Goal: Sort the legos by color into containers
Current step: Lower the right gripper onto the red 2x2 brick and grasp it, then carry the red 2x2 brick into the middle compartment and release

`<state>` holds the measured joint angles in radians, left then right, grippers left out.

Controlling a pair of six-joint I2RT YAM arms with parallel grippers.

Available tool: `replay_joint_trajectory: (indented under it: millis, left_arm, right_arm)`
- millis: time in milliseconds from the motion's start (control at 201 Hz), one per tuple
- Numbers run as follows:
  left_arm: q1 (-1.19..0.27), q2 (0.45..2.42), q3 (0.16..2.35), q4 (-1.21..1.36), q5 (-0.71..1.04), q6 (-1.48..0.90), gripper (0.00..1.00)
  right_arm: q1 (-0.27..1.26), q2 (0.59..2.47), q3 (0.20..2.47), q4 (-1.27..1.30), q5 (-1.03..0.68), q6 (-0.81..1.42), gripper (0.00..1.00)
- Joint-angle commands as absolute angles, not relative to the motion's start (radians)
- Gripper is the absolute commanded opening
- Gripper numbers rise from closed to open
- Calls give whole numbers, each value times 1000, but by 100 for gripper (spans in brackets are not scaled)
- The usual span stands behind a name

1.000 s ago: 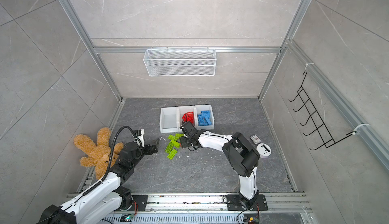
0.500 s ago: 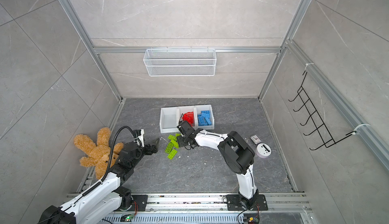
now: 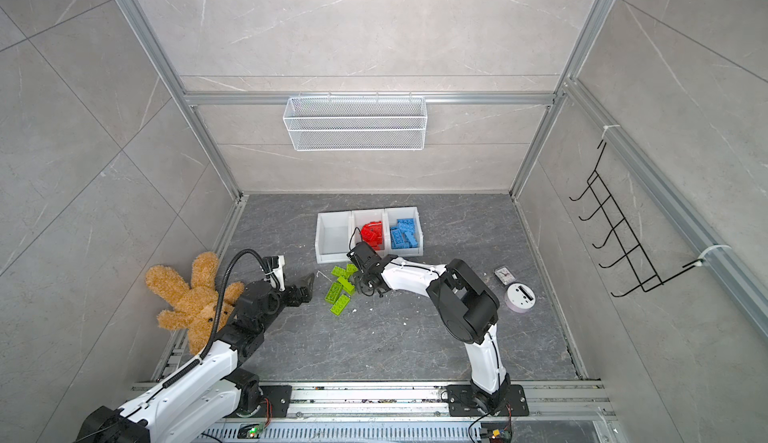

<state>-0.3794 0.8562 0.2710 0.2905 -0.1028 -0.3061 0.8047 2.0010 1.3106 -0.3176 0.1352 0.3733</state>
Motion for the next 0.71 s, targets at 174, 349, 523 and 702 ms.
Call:
replay_joint_trajectory:
  millis: [174,349,523,702]
  left_arm:
    - [-376,844,305,318,-112,-291,100]
    - [-376,843,304,318,-111,-294,99]
    - [-376,842,304,318,-111,-293,99]
    - [-376,837,305,314,-112,-291,99]
  right_arm:
    - [809,1987,1316,-324,126,368,51]
    - [808,1963,1305,-328,147,364,44]
    - [806,1907,1301,-313,148,346,41]
    - [777,1889,1366,-339,148,302,40]
